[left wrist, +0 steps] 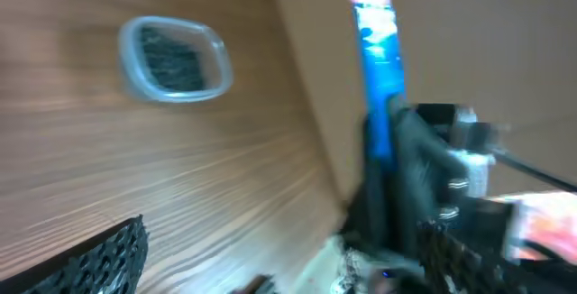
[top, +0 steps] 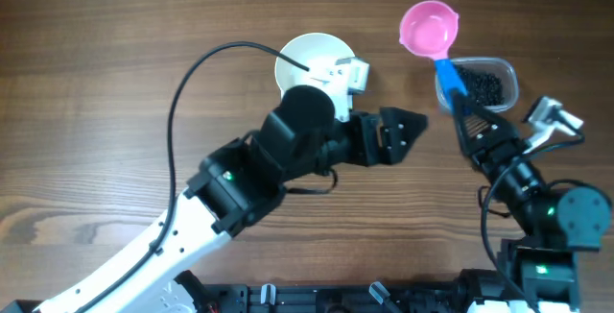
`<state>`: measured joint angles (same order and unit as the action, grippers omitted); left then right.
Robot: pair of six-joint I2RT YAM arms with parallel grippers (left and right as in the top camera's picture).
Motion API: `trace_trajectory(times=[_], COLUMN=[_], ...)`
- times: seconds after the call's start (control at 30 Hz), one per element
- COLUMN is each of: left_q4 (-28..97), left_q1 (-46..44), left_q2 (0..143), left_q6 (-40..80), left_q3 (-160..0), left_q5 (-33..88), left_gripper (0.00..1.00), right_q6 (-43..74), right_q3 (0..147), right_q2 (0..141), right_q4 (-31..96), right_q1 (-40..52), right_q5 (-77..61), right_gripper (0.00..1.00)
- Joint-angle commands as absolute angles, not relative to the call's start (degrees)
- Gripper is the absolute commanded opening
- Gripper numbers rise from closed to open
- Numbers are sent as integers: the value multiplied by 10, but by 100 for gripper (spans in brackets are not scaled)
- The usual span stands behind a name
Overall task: Scoop item into bowl and weigh 150g on scale
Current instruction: 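Release the left gripper and carry the scoop right toward the bean tub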
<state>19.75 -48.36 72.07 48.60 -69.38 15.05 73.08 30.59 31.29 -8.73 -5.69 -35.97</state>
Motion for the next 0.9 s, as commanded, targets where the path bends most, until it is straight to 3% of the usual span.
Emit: trace_trajectory(times=[0.0, 0.13, 0.43, 0.63, 0.87], left_q4=[248, 344, 541, 550, 590], left_q1=[-439, -368, -216, -191, -191], left_q2=[689, 678, 678, 678, 678], left_q6=[439, 409, 325, 317, 318], left_q3=[-697, -698, -698, -698, -698], left_q5=[136, 134, 134, 134, 135], left_gripper=[100, 100, 100, 100, 100], right_q6=[559, 420, 225, 227, 227], right_q3=[424, 563, 810, 870, 869], right_q2=[317, 372, 608, 710, 721], right_q4=[37, 248, 558, 613, 644], right_q1=[-87, -95, -95, -95, -95], right_q5=[-323, -277, -259, -255, -248], right_gripper=[5, 4, 4, 4, 4])
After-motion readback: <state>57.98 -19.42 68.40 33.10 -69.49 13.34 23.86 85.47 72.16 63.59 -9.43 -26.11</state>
